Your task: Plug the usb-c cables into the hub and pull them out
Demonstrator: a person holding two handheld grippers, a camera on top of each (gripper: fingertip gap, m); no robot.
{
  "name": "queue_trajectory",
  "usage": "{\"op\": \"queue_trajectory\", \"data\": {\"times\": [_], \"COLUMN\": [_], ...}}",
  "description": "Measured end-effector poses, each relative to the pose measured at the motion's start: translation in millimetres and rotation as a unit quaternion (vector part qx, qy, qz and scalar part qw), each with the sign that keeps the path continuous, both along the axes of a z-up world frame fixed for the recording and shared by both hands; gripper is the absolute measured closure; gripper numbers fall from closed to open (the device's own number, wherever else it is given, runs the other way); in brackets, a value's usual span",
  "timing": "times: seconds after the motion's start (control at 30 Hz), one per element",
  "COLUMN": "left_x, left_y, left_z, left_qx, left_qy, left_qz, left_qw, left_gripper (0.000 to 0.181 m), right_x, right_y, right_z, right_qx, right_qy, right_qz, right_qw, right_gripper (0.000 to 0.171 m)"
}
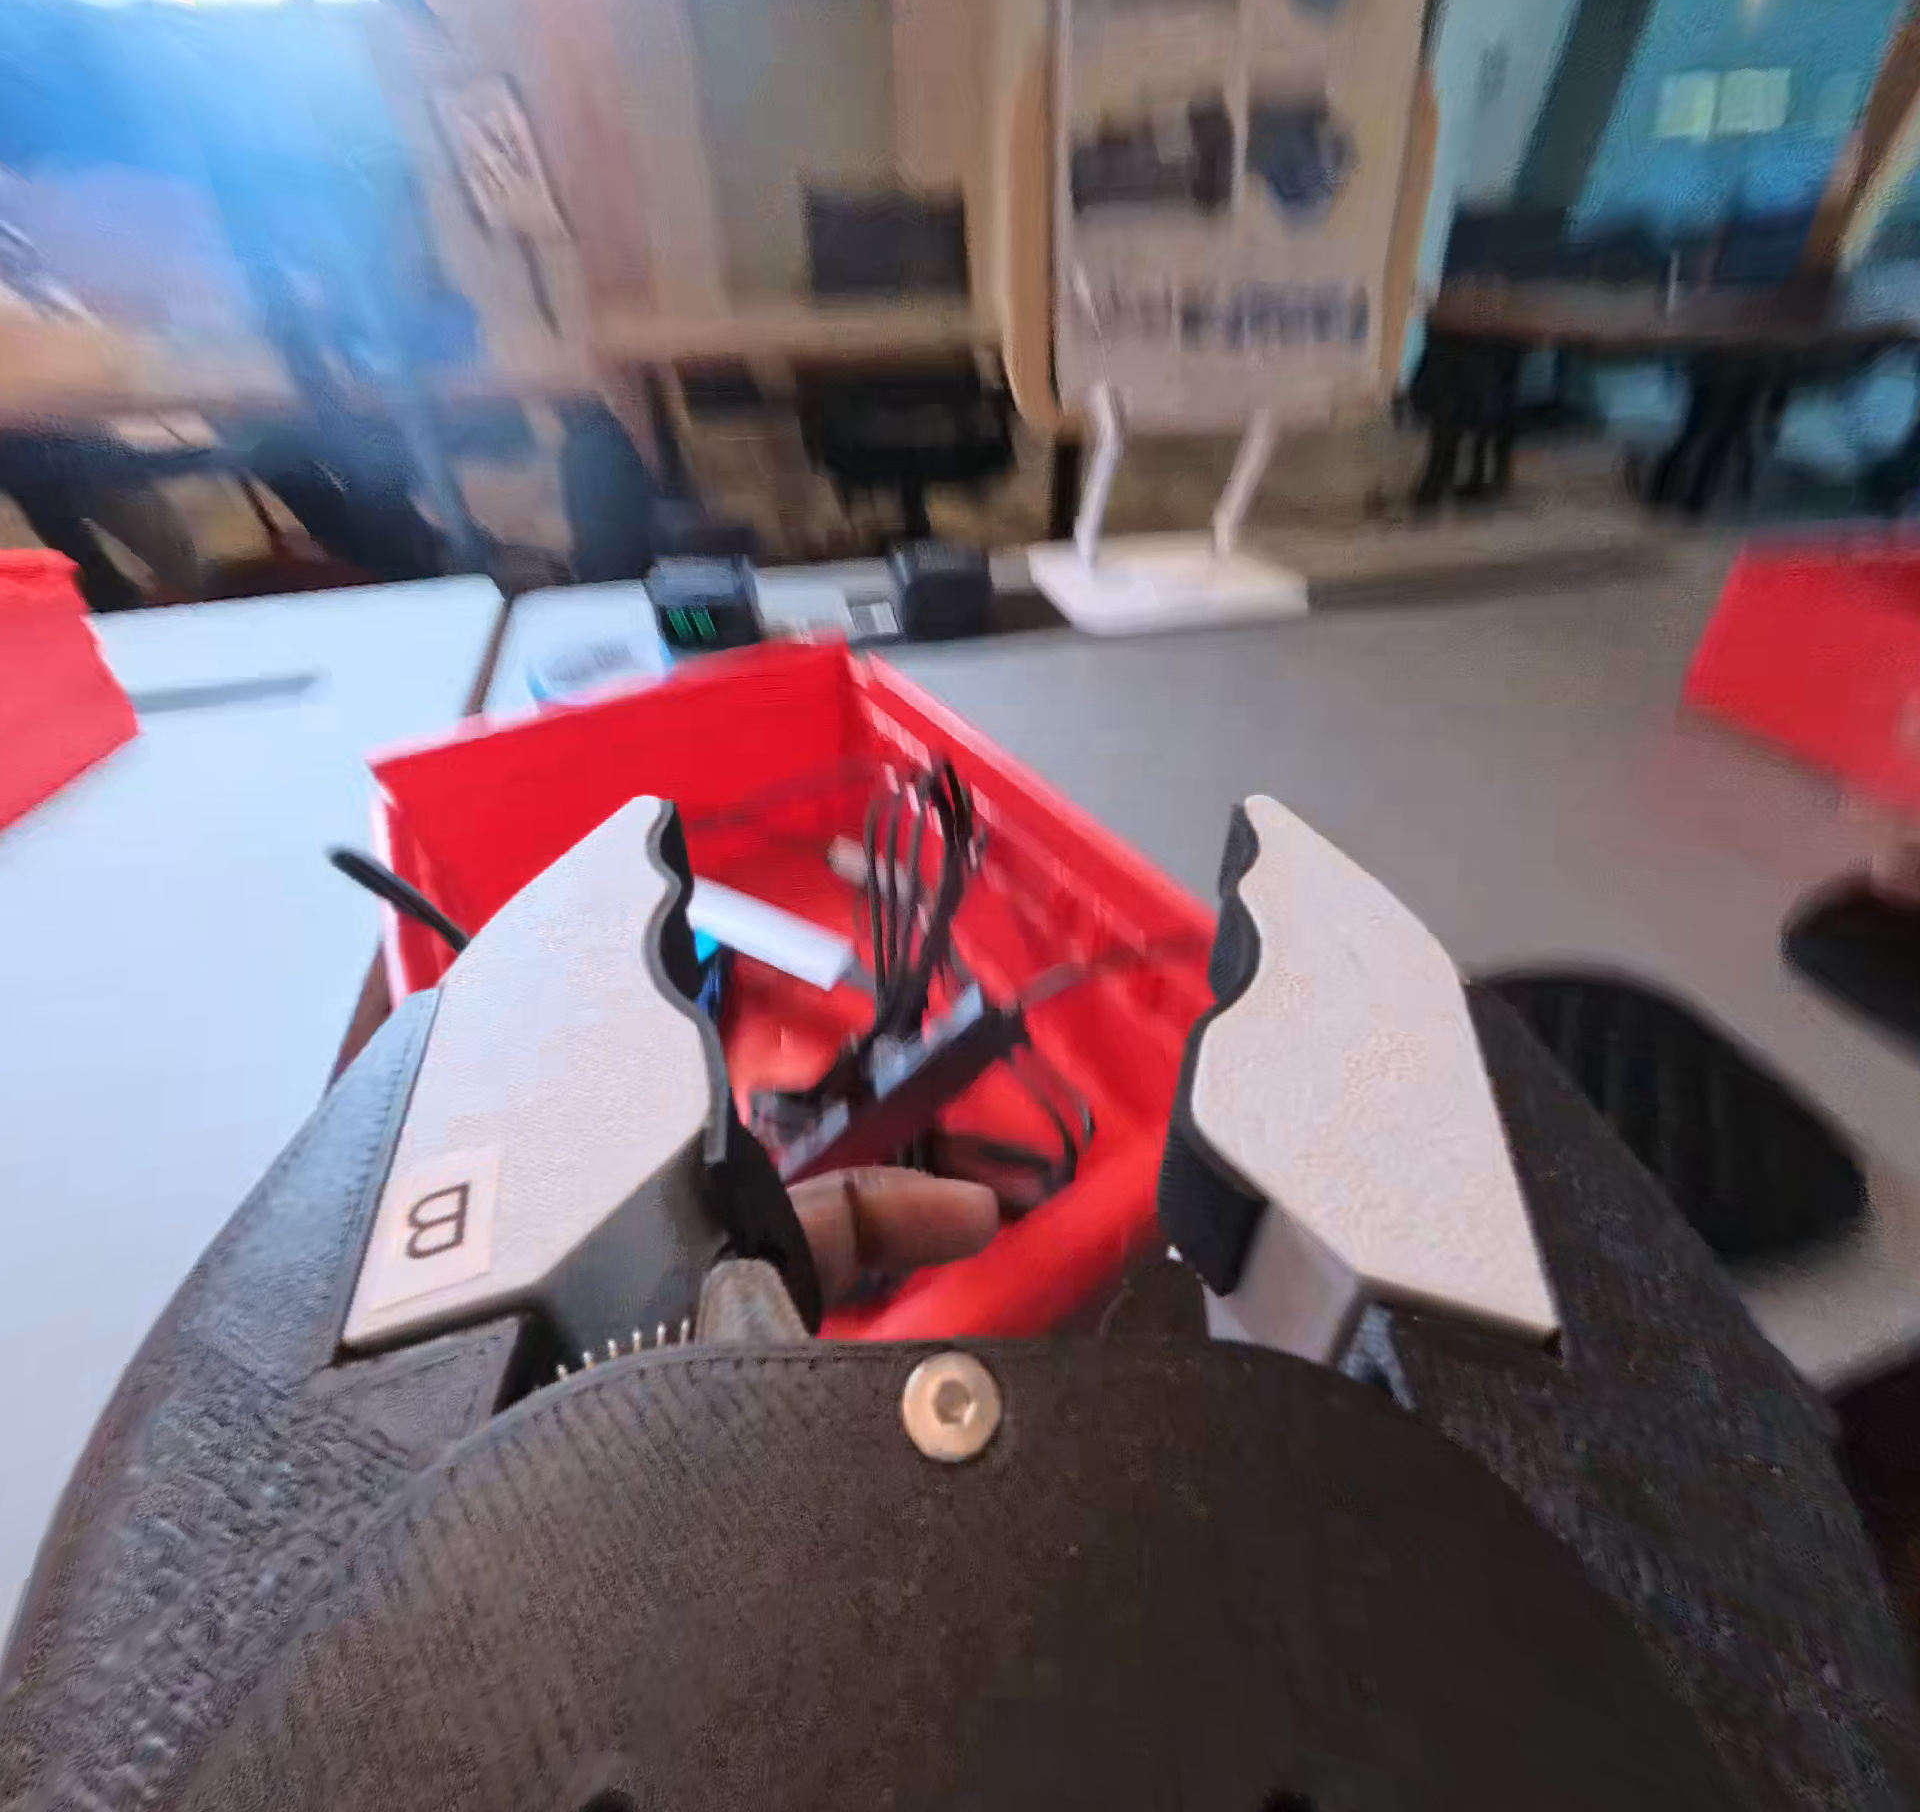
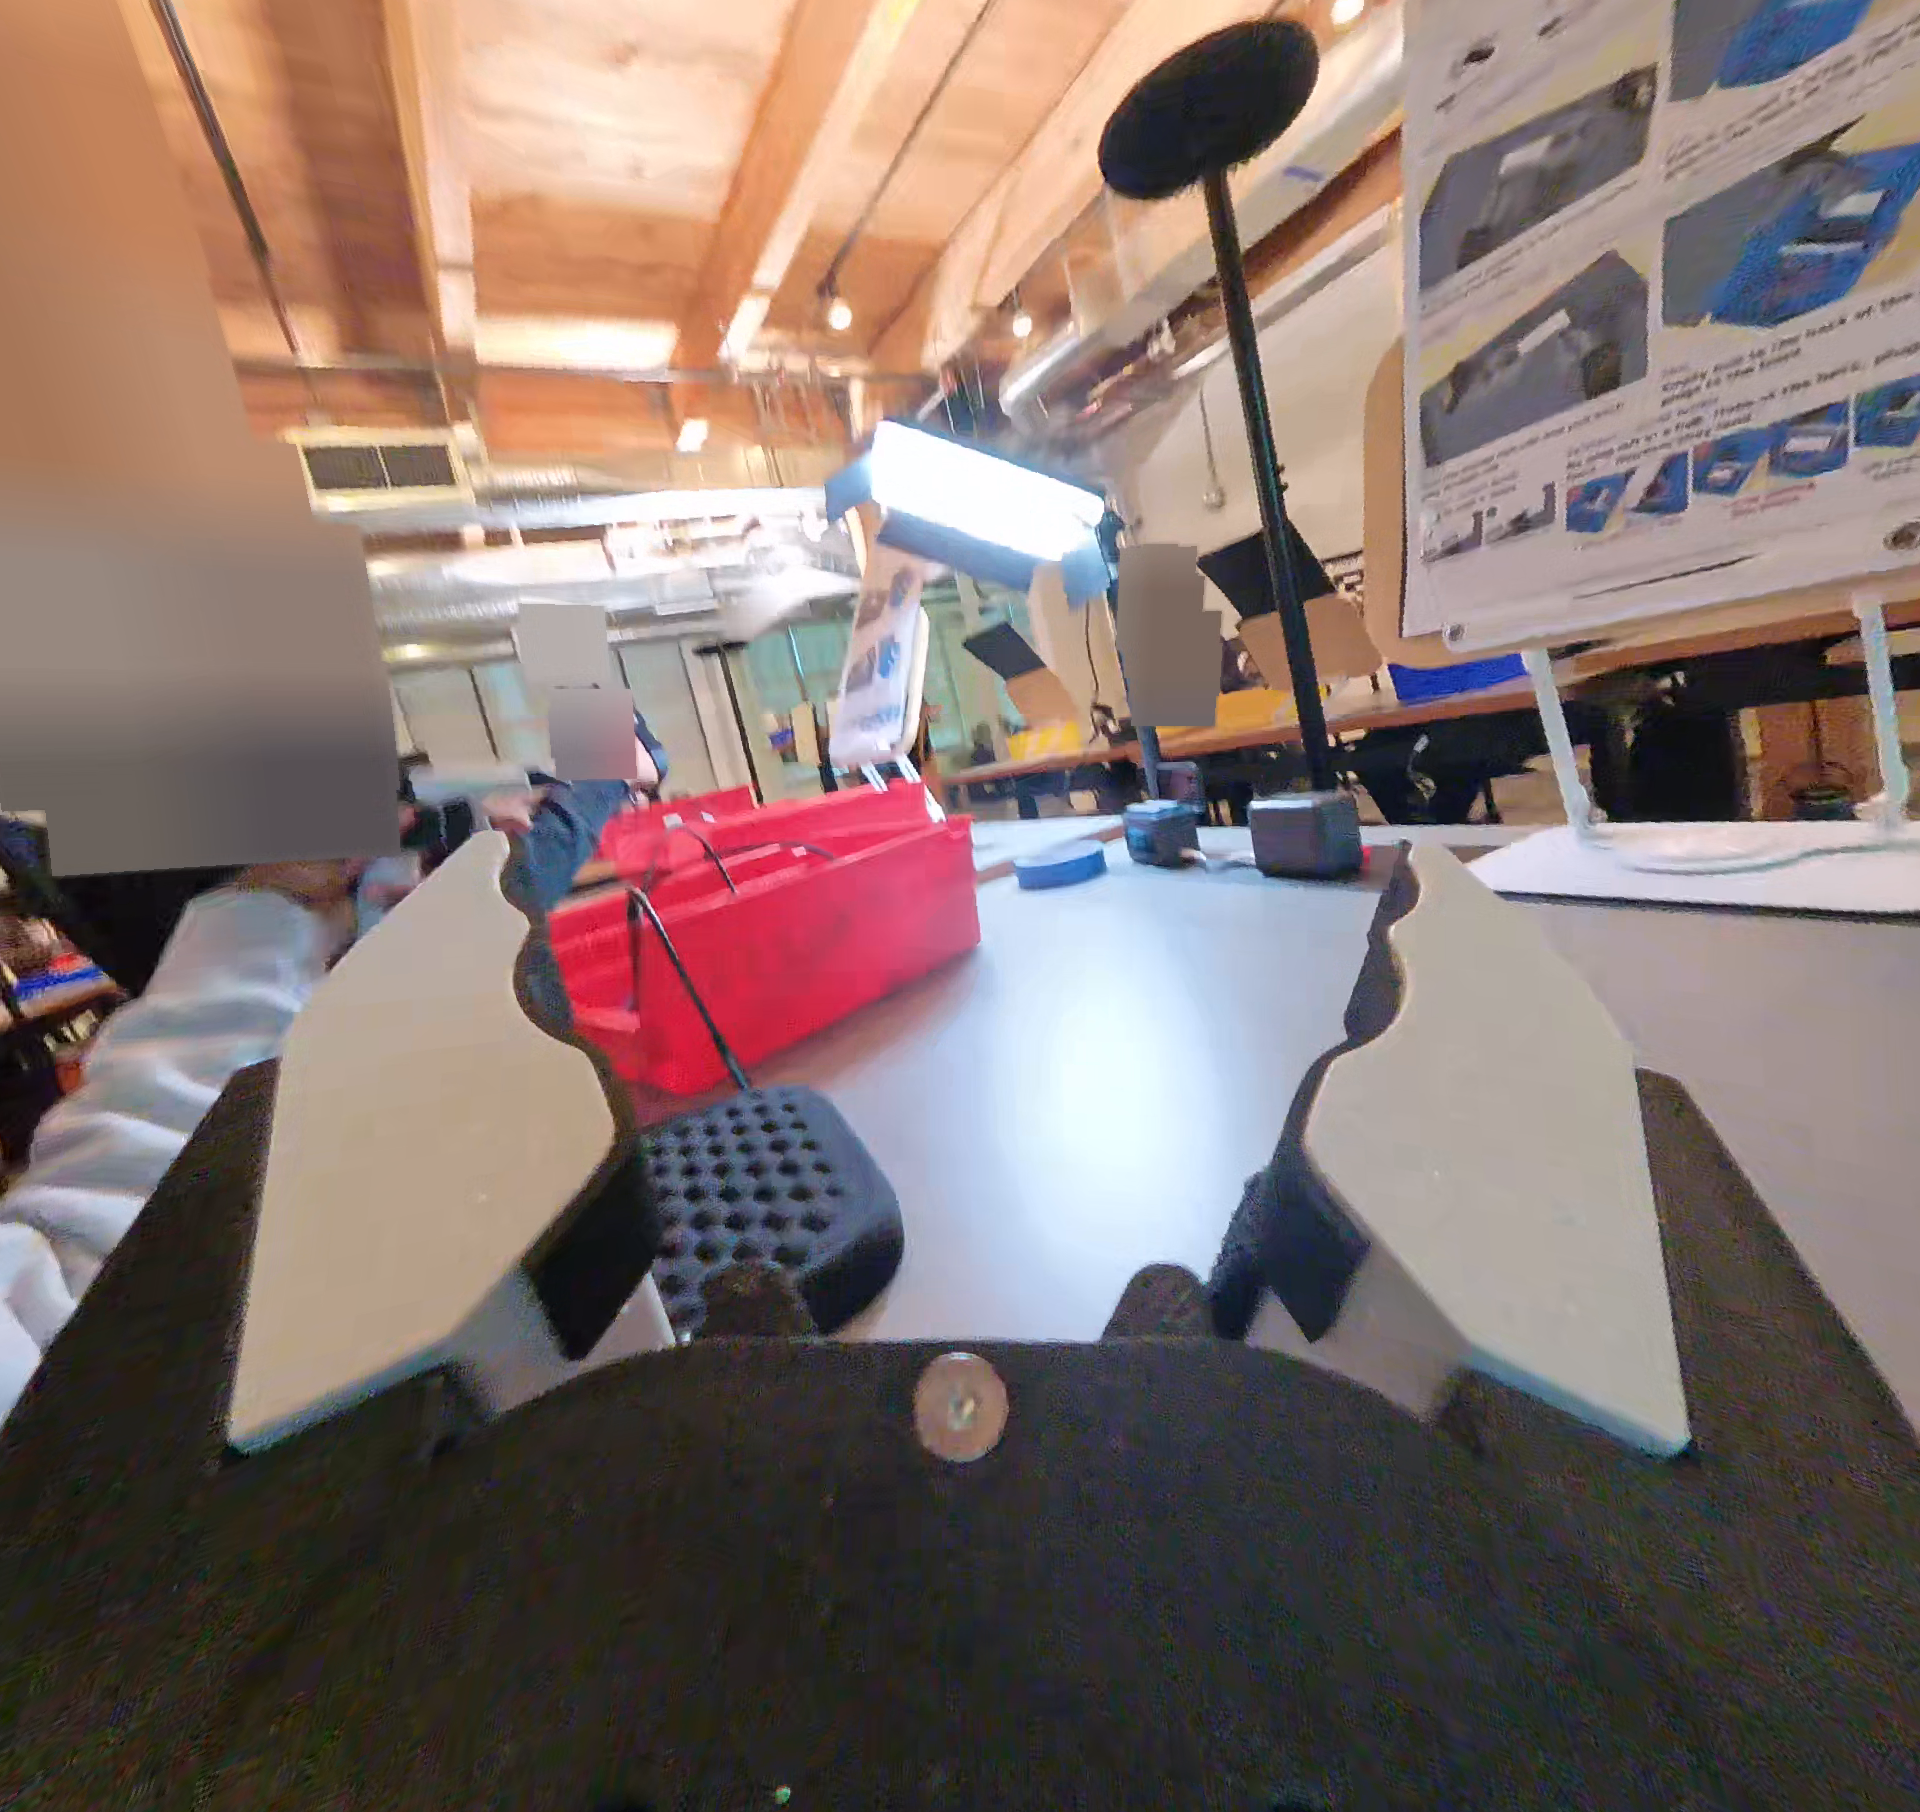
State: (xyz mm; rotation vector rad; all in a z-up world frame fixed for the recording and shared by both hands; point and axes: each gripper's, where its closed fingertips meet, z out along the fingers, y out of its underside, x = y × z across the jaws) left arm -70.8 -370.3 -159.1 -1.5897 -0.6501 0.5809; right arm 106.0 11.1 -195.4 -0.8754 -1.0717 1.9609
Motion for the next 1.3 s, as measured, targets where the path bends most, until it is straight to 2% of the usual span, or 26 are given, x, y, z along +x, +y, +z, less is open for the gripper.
{"op": "queue_trajectory", "data": {"times": [0.03, 0.1, 0.17, 0.27, 0.37, 0.5, 0.53, 0.6, 0.63, 0.77, 0.97, 1.07, 1.3], "left_x": [4, 5, 10, -7, -12, -31, -34, -36, -36, -40, -41, -44, -49], "left_y": [0, -10, -8, -6, -5, -22, -22, -19, -20, -19, -4, 2, 22], "left_z": [-20, -57, -86, -98, -122, -143, -145, -146, -145, -120, -41, -14, 24], "left_qx": [-0.062, -0.218, -0.286, -0.288, -0.330, -0.377, -0.376, -0.367, -0.367, -0.347, -0.226, -0.193, -0.187], "left_qy": [-0.012, 0.007, -0.032, -0.075, -0.094, -0.099, -0.092, -0.088, -0.094, -0.041, 0.113, 0.169, 0.268], "left_qz": [-0.008, 0.006, -0.023, -0.007, -0.021, 0.017, 0.017, 0.010, 0.011, 0.033, 0.074, 0.104, 0.169], "left_qw": [0.998, 0.976, 0.957, 0.955, 0.939, 0.921, 0.922, 0.926, 0.926, 0.936, 0.965, 0.961, 0.930], "left_gripper": [0.087, 0.092, 0.100, 0.105, 0.108, 0.117, 0.123, 0.146, 0.148, 0.155, 0.157, 0.157, 0.158], "right_x": [4, 8, 10, 9, 9, 9, 9, 10, 11, 11, 10, 10, 8], "right_y": [5, 17, 24, 26, 27, 30, 32, 35, 36, 37, 39, 40, 40], "right_z": [7, 10, 10, 8, 6, 5, 5, 6, 6, 6, 8, 8, 8], "right_qx": [-0.023, -0.062, -0.094, -0.105, -0.102, -0.122, -0.126, -0.132, -0.135, -0.137, -0.139, -0.140, -0.141], "right_qy": [0.017, 0.030, 0.037, 0.035, 0.036, 0.031, 0.033, 0.035, 0.033, 0.030, 0.025, 0.023, 0.020], "right_qz": [0.000, -0.007, -0.001, -0.002, -0.005, 0.004, 0.003, 0.002, 0.002, 0.004, 0.004, 0.003, 0.004], "right_qw": [1.000, 0.998, 0.995, 0.994, 0.994, 0.992, 0.991, 0.991, 0.990, 0.990, 0.990, 0.990, 0.990], "right_gripper": [0.029, 0.035, 0.038, 0.041, 0.044, 0.049, 0.050, 0.052, 0.052, 0.056, 0.059, 0.061, 0.062]}}
